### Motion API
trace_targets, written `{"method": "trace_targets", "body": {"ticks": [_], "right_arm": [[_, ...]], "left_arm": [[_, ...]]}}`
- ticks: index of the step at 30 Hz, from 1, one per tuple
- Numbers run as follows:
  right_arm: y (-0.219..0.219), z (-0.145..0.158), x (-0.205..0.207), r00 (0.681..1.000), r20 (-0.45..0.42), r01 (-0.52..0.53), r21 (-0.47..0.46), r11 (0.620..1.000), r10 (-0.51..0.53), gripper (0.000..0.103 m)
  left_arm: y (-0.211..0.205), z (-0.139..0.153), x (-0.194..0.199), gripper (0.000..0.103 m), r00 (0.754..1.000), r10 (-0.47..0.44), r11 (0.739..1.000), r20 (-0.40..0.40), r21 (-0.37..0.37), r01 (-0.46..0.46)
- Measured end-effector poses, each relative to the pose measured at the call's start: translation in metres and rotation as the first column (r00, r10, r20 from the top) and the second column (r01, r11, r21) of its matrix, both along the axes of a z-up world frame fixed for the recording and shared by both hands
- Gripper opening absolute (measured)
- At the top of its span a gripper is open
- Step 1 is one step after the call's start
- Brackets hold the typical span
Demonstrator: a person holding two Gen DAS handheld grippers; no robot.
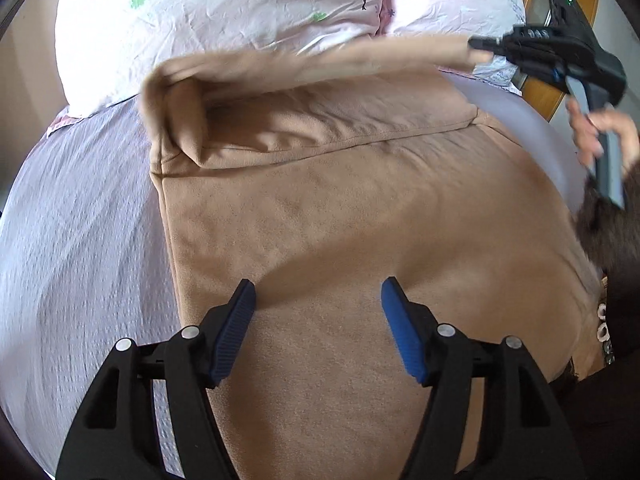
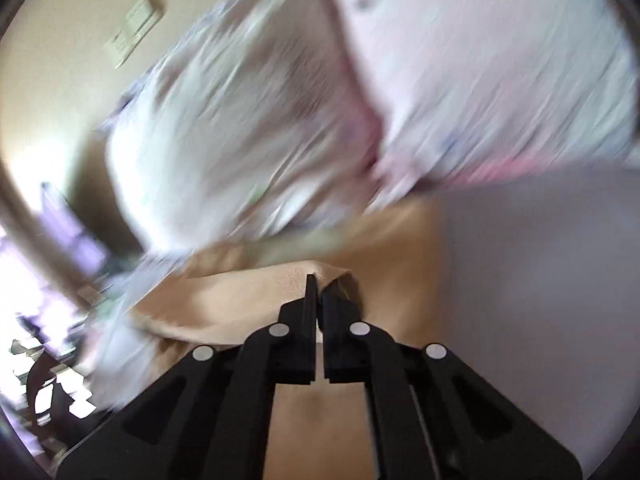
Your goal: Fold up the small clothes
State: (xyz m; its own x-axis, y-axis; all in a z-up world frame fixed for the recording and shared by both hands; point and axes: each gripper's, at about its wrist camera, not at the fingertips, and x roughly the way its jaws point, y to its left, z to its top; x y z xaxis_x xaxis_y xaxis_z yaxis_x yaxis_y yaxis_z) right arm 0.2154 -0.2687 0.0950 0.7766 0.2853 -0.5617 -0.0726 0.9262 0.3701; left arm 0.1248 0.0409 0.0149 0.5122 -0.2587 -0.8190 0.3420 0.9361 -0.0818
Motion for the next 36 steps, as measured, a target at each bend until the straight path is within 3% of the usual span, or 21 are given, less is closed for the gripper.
{"method": "trace_targets", "body": {"ticks": [1,3,4,5,7,10,12,15,16,20,21,25,30,34,36], "right_arm": [[-0.006,-0.006,0.009,0.998,-0.038,0.042,-0.046,0.998,-0.043,0.002],[-0.018,-0.033,0.027,0.973,-0.207,0.089,-0.095,0.992,-0.107,0.006],[-0.024,-0.039,0.026,0.964,-0.226,0.117,-0.101,0.988,-0.137,0.009],[-0.027,-0.039,0.021,0.966,-0.208,0.137,-0.096,0.986,-0.155,0.012],[-0.027,-0.032,0.009,0.98,-0.136,0.139,-0.06,0.988,-0.146,0.033],[-0.013,-0.026,0.008,0.995,-0.093,0.044,-0.007,0.999,-0.044,0.036],[-0.003,-0.033,0.012,0.993,-0.117,-0.032,0.016,0.999,0.034,0.041],[0.002,-0.057,0.03,0.971,-0.235,-0.036,0.004,0.999,0.035,0.045],[0.009,-0.066,0.04,0.951,-0.308,-0.034,0.006,0.999,0.034,0.041],[-0.025,-0.043,0.023,0.988,-0.144,0.071,0.152,0.986,-0.049,0.039],[-0.033,-0.037,0.024,0.989,-0.121,0.102,0.153,0.983,-0.084,0.039],[-0.042,-0.042,0.052,0.979,-0.156,0.135,0.024,0.991,-0.13,0.017],[-0.038,-0.075,0.081,0.962,-0.249,0.108,-0.026,0.994,-0.111,0.015],[-0.031,-0.076,0.061,0.981,-0.186,0.036,-0.112,0.993,-0.056,0.004],[-0.03,-0.066,0.05,0.99,-0.105,0.075,-0.16,0.984,-0.092,0.004]], "left_arm": [[0.0,0.0,0.0,0.067,1.0,0.001,1.0,0.003,-0.002,-0.001],[0.001,-0.001,0.001,0.067,1.0,0.002,1.0,0.005,-0.01,-0.002],[0.003,-0.001,-0.001,0.067,1.0,0.004,1.0,0.004,-0.015,-0.004],[0.004,-0.001,-0.001,0.067,1.0,0.006,1.0,0.004,-0.024,-0.006],[0.005,0.0,-0.002,0.068,1.0,0.01,0.999,0.004,-0.034,-0.01],[0.004,0.0,-0.003,0.072,1.0,0.013,0.999,0.004,-0.033,-0.013],[0.001,-0.001,-0.005,0.073,1.0,0.017,1.0,0.011,-0.025,-0.017],[0.005,0.002,-0.011,0.073,1.0,0.028,0.998,0.007,-0.058,-0.027],[0.009,0.005,-0.016,0.073,1.0,0.029,0.996,0.003,-0.084,-0.029],[0.018,0.015,-0.034,0.073,0.998,0.028,0.995,0.048,-0.101,-0.023],[0.02,0.017,-0.036,0.073,0.998,0.027,0.994,0.053,-0.109,-0.021],[0.017,0.017,-0.034,0.073,0.999,0.017,0.993,0.05,-0.118,-0.011],[0.007,0.01,-0.033,0.073,1.0,-0.009,0.995,0.029,-0.104,0.012],[0.01,0.006,-0.032,0.074,1.0,-0.014,0.994,0.02,-0.109,0.016],[0.011,0.004,-0.029,0.074,1.0,-0.008,0.994,0.013,-0.111,0.009]]}}
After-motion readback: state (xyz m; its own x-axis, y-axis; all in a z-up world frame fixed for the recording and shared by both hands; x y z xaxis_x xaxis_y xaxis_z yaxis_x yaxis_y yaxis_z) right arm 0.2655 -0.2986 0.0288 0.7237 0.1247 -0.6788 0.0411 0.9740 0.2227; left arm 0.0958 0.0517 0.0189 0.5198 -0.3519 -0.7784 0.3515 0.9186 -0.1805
